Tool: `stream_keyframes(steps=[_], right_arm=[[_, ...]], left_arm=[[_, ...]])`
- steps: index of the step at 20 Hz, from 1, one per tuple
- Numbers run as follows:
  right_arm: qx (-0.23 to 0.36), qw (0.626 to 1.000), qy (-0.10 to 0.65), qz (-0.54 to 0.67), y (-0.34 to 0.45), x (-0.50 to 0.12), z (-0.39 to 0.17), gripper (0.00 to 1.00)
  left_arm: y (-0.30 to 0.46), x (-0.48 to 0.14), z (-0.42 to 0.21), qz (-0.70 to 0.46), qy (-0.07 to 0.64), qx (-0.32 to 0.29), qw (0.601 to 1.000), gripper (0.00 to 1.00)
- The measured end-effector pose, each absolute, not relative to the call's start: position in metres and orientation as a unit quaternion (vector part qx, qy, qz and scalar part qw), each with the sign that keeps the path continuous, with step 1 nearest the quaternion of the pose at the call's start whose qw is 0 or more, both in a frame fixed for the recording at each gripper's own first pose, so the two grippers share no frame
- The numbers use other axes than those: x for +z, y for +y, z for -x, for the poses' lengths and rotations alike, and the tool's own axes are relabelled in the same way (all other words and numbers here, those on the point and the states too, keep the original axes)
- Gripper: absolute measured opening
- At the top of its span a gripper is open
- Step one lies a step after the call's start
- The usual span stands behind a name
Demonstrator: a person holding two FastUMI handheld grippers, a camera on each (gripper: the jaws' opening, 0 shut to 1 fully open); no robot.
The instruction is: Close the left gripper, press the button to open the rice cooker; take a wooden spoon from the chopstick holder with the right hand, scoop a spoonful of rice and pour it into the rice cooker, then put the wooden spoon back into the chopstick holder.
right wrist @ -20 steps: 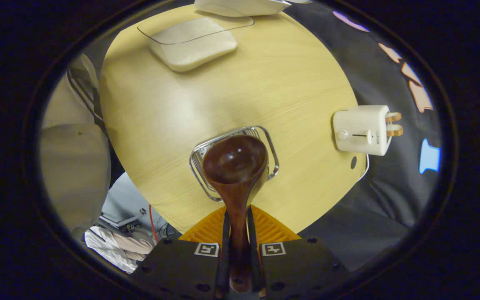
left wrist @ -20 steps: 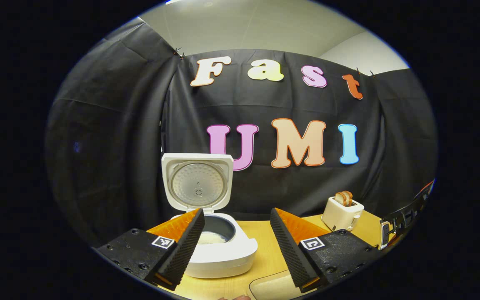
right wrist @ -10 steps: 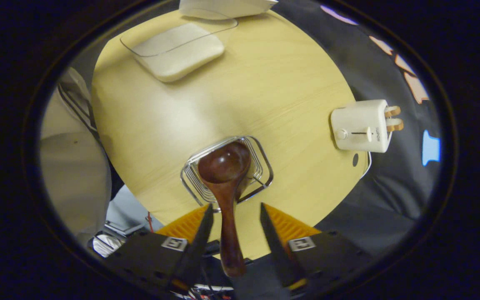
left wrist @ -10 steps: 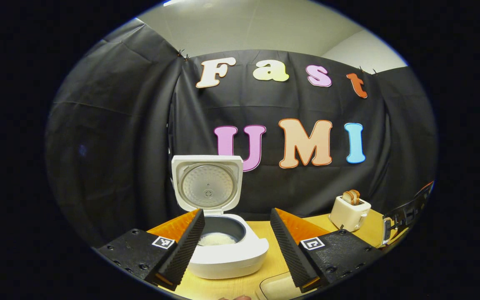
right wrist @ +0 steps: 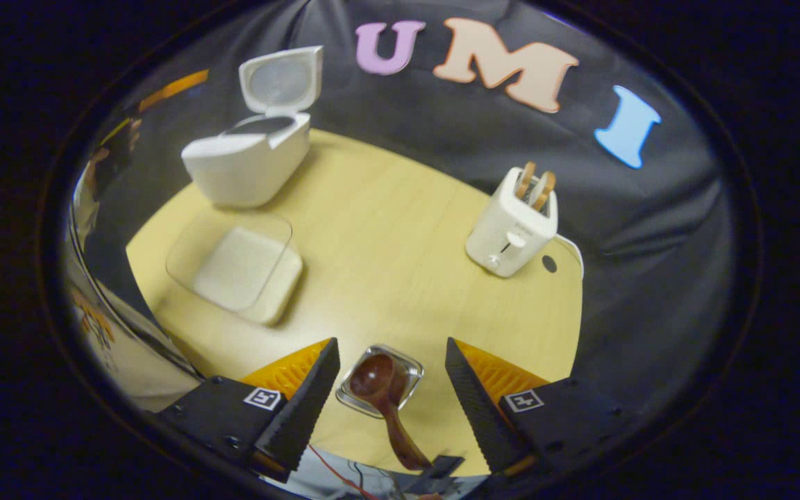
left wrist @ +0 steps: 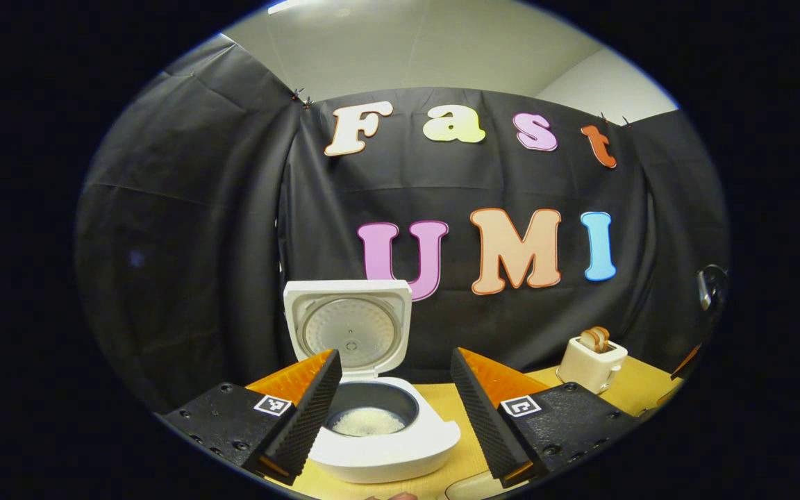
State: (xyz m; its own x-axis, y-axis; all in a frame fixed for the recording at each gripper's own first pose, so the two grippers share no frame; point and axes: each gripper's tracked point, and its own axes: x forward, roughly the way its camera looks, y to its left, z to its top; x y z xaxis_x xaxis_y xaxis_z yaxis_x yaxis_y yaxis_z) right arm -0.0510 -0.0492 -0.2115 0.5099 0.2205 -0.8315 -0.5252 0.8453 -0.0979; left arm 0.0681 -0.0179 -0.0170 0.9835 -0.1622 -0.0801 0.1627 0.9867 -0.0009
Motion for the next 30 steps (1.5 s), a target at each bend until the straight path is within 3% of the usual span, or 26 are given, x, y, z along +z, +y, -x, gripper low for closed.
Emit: stream_keyframes(steps=[3, 4, 8, 9, 10, 11, 12, 19, 20, 21, 22, 24, 25, 26, 27, 30], right_arm=[[0.210, 0.887, 0.391, 0.131, -0.035, -0.185, 0.046, 1.00], [0.210, 0.893, 0.378, 0.127, -0.031, -0.181, 0.046, 0.93], [0.216, 0.907, 0.340, 0.120, -0.009, -0.163, 0.057, 0.93], [0.216, 0.911, 0.333, 0.115, -0.003, -0.160, 0.057, 0.93], [0.214, 0.915, 0.324, 0.108, 0.004, -0.157, 0.057, 0.93], [0.213, 0.920, 0.316, 0.095, 0.013, -0.154, 0.058, 0.93], [0.212, 0.923, 0.311, 0.085, 0.019, -0.153, 0.060, 0.99], [0.182, 0.942, 0.279, 0.039, 0.037, -0.138, 0.061, 0.96], [0.173, 0.946, 0.272, 0.033, 0.035, -0.135, 0.059, 1.00], [0.165, 0.950, 0.264, 0.025, 0.033, -0.130, 0.058, 0.94], [0.156, 0.954, 0.256, 0.017, 0.031, -0.126, 0.055, 0.94], [0.143, 0.958, 0.248, 0.006, 0.026, -0.121, 0.053, 0.94], [0.136, 0.960, 0.243, 0.004, 0.022, -0.118, 0.051, 0.94], [0.130, 0.962, 0.240, 0.004, 0.018, -0.114, 0.051, 0.95], [0.125, 0.964, 0.236, 0.003, 0.015, -0.111, 0.050, 0.95], [0.119, 0.966, 0.230, 0.003, 0.011, -0.102, 0.051, 0.95]], left_arm=[[-0.005, 0.002, -0.093, -0.001, 0.025, -0.072, 0.997, 0.89], [0.000, 0.009, -0.103, -0.002, 0.020, -0.070, 0.997, 0.89], [0.006, 0.030, -0.147, -0.009, 0.004, -0.071, 0.997, 0.92], [0.006, 0.032, -0.160, -0.012, 0.003, -0.072, 0.997, 0.88], [0.007, 0.033, -0.172, -0.015, 0.002, -0.072, 0.997, 0.92], [0.009, 0.032, -0.184, -0.017, 0.004, -0.071, 0.997, 0.92], [0.010, 0.032, -0.198, -0.016, 0.005, -0.069, 0.998, 0.89], [0.017, 0.008, -0.286, -0.015, 0.040, -0.052, 0.998, 0.92], [0.018, 0.008, -0.297, -0.013, 0.040, -0.049, 0.998, 0.92], [0.019, 0.008, -0.309, -0.009, 0.039, -0.044, 0.998, 0.88], [0.021, 0.001, -0.319, -0.010, 0.042, -0.040, 0.998, 0.88], [0.026, -0.010, -0.335, -0.021, 0.054, -0.027, 0.998, 0.92], [0.028, -0.015, -0.342, -0.028, 0.058, -0.022, 0.998, 0.88], [0.029, -0.018, -0.347, -0.031, 0.062, -0.020, 0.997, 0.92], [0.029, -0.024, -0.354, -0.032, 0.070, -0.017, 0.997, 0.88], [0.034, -0.030, -0.366, -0.023, 0.072, -0.002, 0.997, 0.92]])
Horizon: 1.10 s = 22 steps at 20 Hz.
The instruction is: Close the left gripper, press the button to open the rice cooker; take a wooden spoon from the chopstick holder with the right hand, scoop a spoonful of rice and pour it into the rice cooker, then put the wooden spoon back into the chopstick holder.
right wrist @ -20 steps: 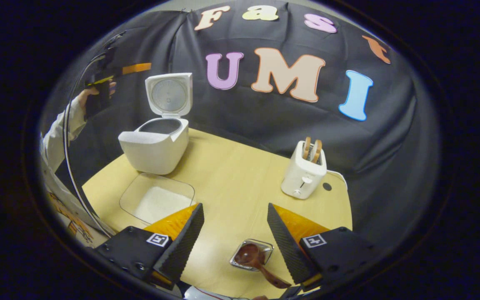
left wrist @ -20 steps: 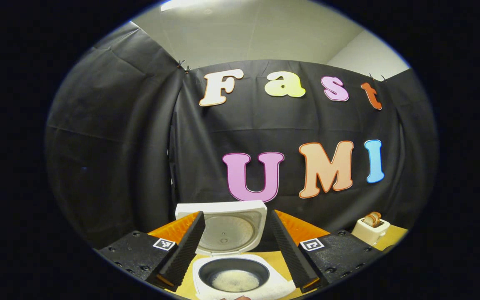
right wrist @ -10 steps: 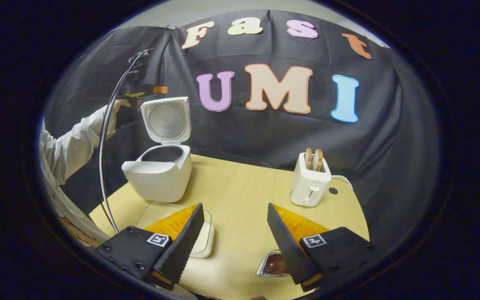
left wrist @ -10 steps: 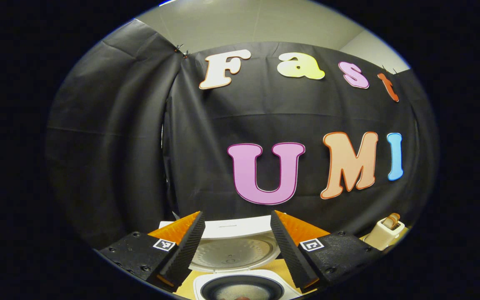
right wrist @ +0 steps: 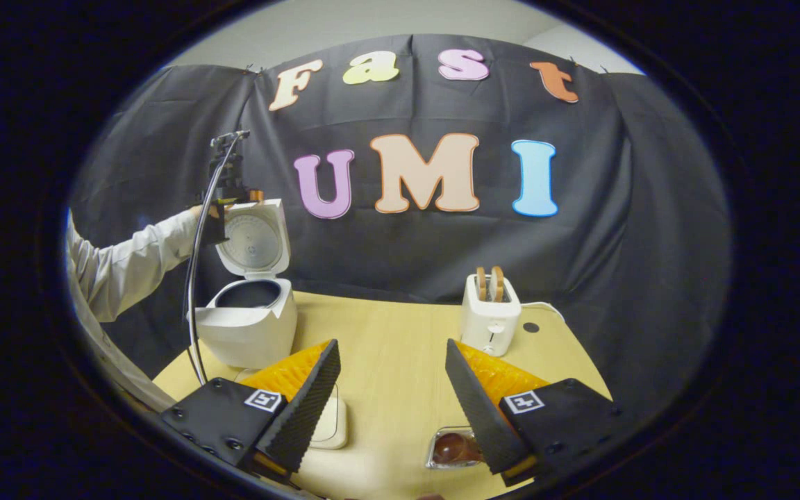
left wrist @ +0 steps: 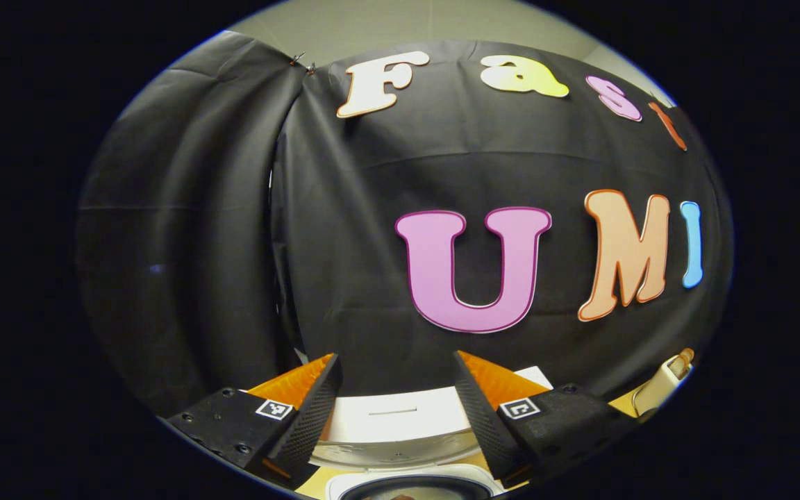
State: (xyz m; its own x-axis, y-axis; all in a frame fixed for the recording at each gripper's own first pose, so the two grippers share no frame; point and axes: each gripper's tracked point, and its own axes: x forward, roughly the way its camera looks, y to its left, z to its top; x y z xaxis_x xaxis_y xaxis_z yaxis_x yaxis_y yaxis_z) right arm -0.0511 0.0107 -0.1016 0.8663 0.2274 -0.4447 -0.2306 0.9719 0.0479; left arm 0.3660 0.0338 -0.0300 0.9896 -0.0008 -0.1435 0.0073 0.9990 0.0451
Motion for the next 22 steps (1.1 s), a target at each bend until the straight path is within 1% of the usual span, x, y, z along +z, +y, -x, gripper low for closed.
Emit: stream_keyframes(steps=[5, 10, 16, 22], right_arm=[[0.123, 0.966, 0.229, 0.014, 0.005, -0.097, 0.048, 0.96], [0.144, 0.964, 0.222, 0.010, 0.011, -0.093, 0.040, 0.97], [0.165, 0.963, 0.215, 0.007, 0.010, -0.089, 0.030, 0.98], [0.177, 0.962, 0.208, -0.001, 0.009, -0.086, 0.024, 0.99]], left_arm=[[0.031, -0.033, -0.355, 0.001, 0.098, -0.001, 0.995, 0.92], [0.024, -0.041, -0.314, 0.012, 0.110, -0.006, 0.994, 0.89], [0.016, -0.052, -0.263, 0.026, 0.116, -0.003, 0.993, 0.89], [0.010, -0.085, -0.218, 0.021, 0.140, -0.004, 0.990, 0.88]])
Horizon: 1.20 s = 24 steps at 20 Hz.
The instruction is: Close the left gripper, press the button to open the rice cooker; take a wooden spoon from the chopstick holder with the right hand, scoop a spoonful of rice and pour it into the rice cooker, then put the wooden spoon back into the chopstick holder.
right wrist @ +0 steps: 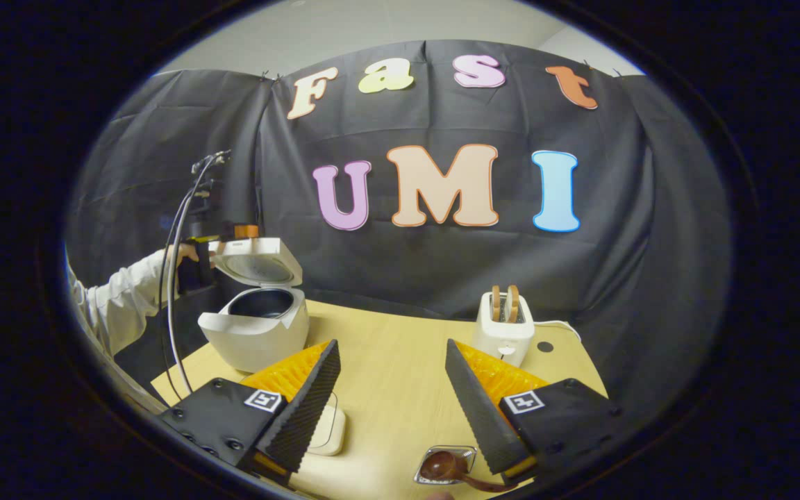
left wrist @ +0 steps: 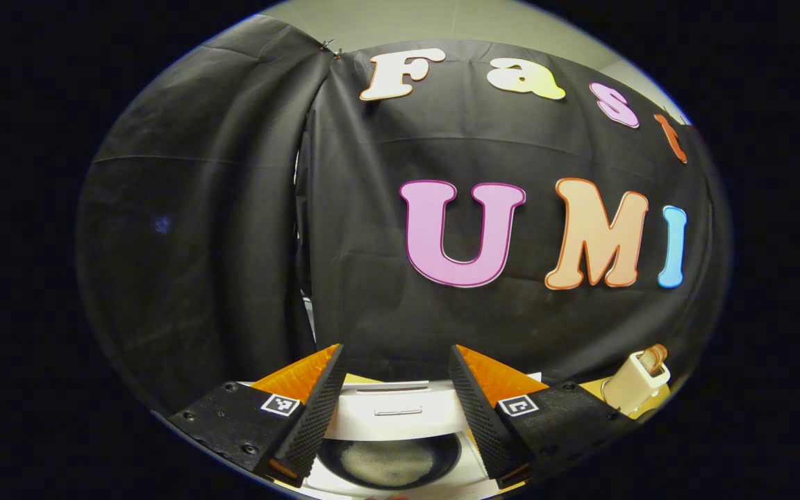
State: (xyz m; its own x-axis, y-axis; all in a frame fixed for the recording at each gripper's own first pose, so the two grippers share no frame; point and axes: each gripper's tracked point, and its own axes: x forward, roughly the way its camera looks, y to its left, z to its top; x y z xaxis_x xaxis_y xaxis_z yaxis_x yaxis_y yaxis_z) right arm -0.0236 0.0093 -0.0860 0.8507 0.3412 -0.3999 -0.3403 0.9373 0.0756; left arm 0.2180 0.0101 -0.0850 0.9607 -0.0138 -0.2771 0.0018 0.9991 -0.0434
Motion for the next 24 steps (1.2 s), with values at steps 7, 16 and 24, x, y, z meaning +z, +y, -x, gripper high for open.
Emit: stream_keyframes(steps=[7, 16, 24], right_arm=[[0.190, 0.960, 0.207, 0.002, 0.011, -0.086, 0.024, 1.00], [0.199, 0.958, 0.208, 0.015, 0.012, -0.088, 0.029, 0.97], [0.210, 0.955, 0.209, 0.002, 0.025, -0.098, 0.029, 0.99]], left_arm=[[0.004, -0.142, -0.165, 0.026, 0.179, -0.022, 0.983, 0.88], [0.007, -0.206, -0.139, 0.003, 0.240, -0.023, 0.971, 0.89], [0.007, -0.230, -0.133, -0.017, 0.254, -0.009, 0.967, 0.93]])
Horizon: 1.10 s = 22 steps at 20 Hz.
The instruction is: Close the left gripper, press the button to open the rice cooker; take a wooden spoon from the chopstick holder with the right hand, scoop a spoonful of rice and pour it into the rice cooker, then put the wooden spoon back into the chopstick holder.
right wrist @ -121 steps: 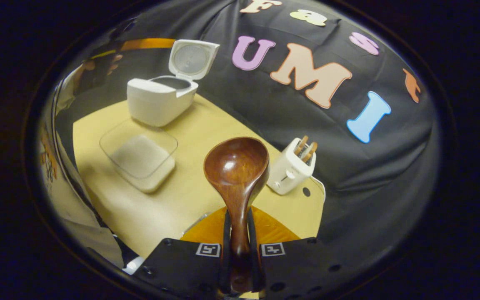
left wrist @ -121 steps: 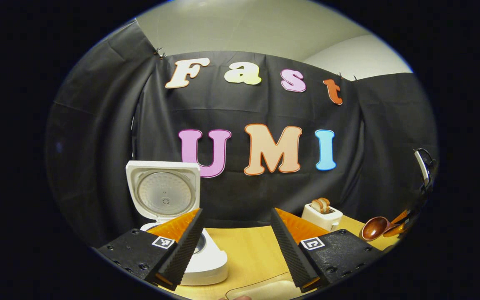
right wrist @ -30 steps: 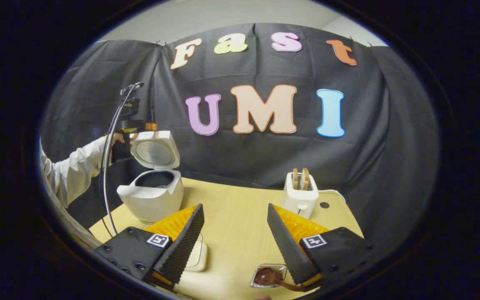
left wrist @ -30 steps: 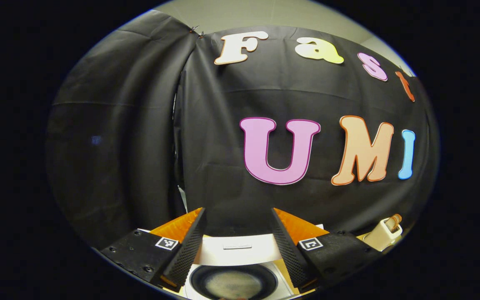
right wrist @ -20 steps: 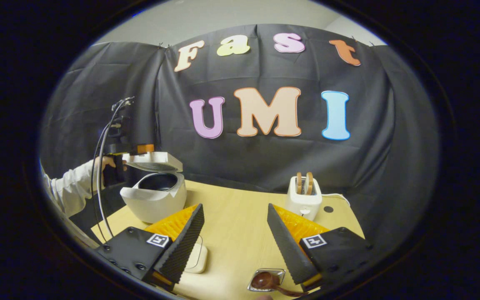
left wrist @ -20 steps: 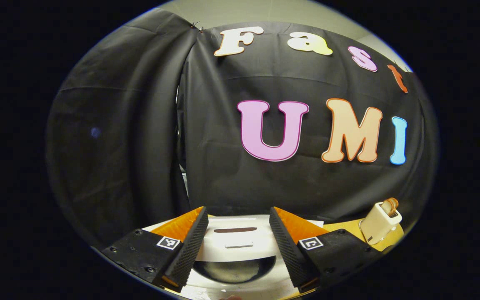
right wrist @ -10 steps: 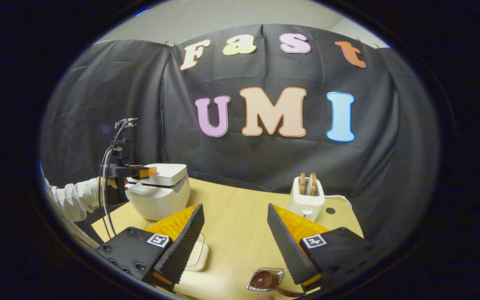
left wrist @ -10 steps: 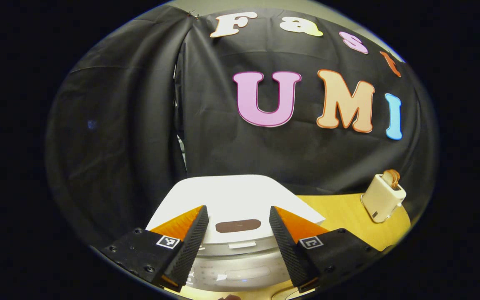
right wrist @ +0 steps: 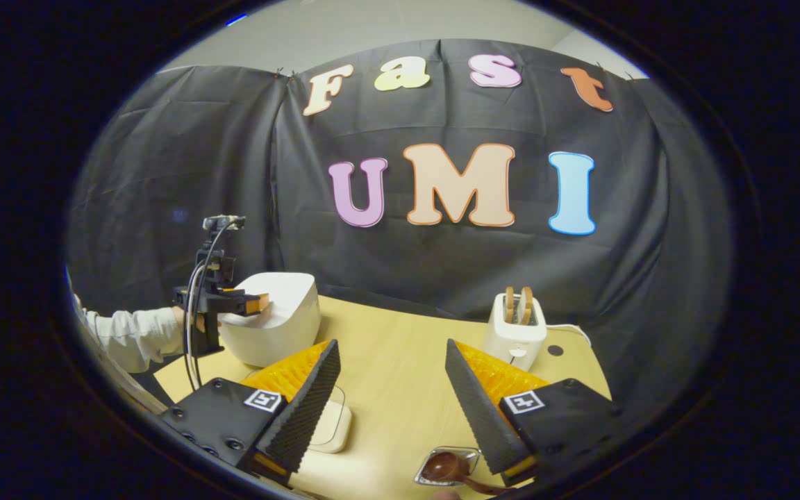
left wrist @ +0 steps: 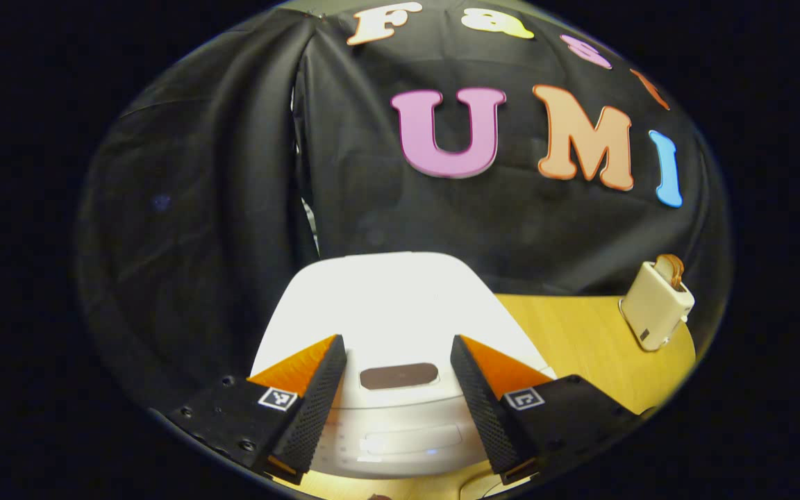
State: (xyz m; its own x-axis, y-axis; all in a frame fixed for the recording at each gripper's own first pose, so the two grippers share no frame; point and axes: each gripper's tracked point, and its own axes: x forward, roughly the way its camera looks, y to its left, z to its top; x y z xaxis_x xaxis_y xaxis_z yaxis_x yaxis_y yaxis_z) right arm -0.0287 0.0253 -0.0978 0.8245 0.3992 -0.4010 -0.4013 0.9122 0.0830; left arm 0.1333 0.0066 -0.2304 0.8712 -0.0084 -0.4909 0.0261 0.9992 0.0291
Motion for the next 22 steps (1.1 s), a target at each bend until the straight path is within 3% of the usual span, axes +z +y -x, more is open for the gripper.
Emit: stream_keyframes(steps=[4, 5, 6, 11, 16, 18, 20, 22], right_arm=[[0.199, 0.962, 0.189, -0.005, 0.028, -0.096, 0.023, 0.97], [0.193, 0.965, 0.179, -0.012, 0.028, -0.093, 0.020, 0.97], [0.186, 0.968, 0.169, -0.021, 0.030, -0.092, 0.017, 0.96], [0.144, 0.982, 0.114, -0.034, 0.032, -0.083, 0.006, 0.94], [0.113, 0.989, 0.083, -0.056, 0.035, -0.074, 0.010, 0.93], [0.106, 0.990, 0.066, -0.062, 0.033, -0.065, 0.012, 1.00], [0.096, 0.992, 0.056, -0.067, 0.031, -0.061, 0.011, 0.93], [0.090, 0.992, 0.052, -0.067, 0.030, -0.060, 0.011, 1.00]], left_arm=[[0.010, -0.218, -0.120, 0.011, 0.228, -0.006, 0.974, 0.91], [0.015, -0.210, -0.114, 0.016, 0.214, 0.003, 0.977, 0.98], [0.017, -0.198, -0.107, 0.017, 0.193, 0.007, 0.981, 0.98], [0.023, -0.129, -0.057, -0.006, 0.101, 0.007, 0.995, 0.96], [0.011, -0.088, -0.005, -0.006, 0.060, -0.007, 0.998, 0.95], [0.008, -0.087, 0.010, -0.011, 0.061, -0.011, 0.998, 0.95], [0.017, -0.078, 0.017, -0.017, 0.050, -0.001, 0.999, 0.94], [0.018, -0.073, 0.020, -0.019, 0.043, -0.001, 0.999, 0.93]])
